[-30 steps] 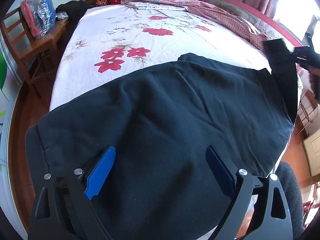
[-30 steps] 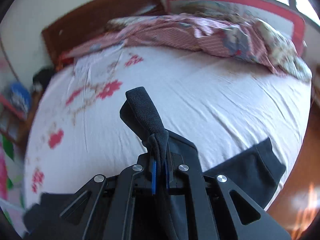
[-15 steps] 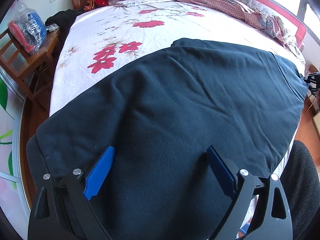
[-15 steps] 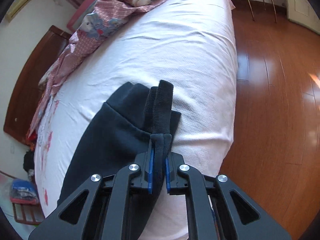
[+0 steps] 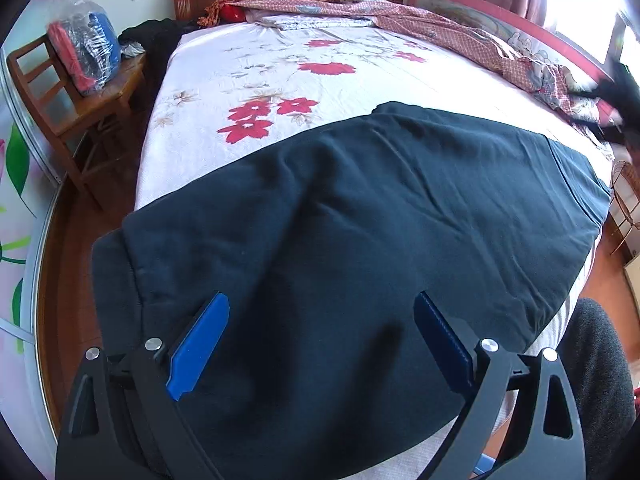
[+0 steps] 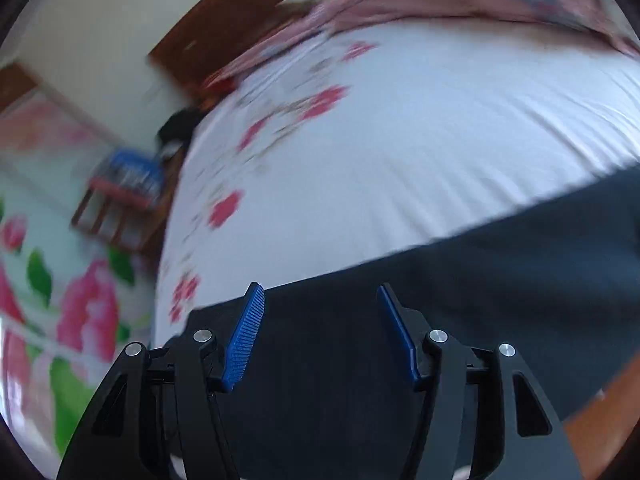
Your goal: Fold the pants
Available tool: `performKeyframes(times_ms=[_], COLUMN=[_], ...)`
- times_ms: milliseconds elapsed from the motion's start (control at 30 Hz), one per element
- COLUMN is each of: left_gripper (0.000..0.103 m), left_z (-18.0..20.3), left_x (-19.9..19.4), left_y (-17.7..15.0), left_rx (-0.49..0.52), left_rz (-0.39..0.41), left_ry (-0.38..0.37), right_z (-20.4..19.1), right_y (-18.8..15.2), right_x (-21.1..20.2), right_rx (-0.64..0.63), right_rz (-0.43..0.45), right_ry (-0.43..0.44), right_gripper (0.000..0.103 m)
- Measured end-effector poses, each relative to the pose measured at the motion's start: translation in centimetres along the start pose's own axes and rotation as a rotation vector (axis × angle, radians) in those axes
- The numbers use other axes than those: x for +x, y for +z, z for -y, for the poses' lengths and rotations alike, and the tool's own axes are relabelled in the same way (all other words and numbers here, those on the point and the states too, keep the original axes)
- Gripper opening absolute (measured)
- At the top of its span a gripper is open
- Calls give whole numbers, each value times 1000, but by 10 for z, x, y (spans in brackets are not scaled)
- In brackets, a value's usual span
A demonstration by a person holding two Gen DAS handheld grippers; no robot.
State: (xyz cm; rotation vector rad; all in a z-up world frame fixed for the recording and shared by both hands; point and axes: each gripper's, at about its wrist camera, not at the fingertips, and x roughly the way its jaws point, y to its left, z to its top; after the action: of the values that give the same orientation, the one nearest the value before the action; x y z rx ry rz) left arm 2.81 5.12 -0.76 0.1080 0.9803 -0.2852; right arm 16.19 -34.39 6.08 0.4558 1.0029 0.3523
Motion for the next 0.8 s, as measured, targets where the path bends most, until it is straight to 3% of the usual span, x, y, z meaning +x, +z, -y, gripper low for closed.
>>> performKeyframes(times_ms=[67,200,300,400,433,467,567,800], left_gripper=[94,94,94,94,94,94,94,94], left_z=[-6,-16,-30,-33,-31,-29,-24,-22], left_x=[3,-3,-9,-3,-3,-1,2,4], left_y=[-3,-1,0,-1,-2,-3,-6,-12], left_rx=[-26,-40,-94,-75,-63,-47,-24,-21], left_rz=[-14,17,38,33,34,29,15,-2], left_ry=[-4,25,-7,-7,0,11,33,40], right_z=[-57,-124,-145,-149,-148,-147,-151,-151], right_y=[12,11,5,-2,-4,-7,-13,7], right_x=[68,151,181,200,208,214,212,187], right_rx=[-185,-437,-546,-621,-629,-641,-699,-622], right_rz=[-165,-330,-418,-490,-532,-569,-550,-380], right_ry=[13,-11,-27,-60,-62,-71,-93,-91], right_gripper=[59,59,58,59,56,41,12,5])
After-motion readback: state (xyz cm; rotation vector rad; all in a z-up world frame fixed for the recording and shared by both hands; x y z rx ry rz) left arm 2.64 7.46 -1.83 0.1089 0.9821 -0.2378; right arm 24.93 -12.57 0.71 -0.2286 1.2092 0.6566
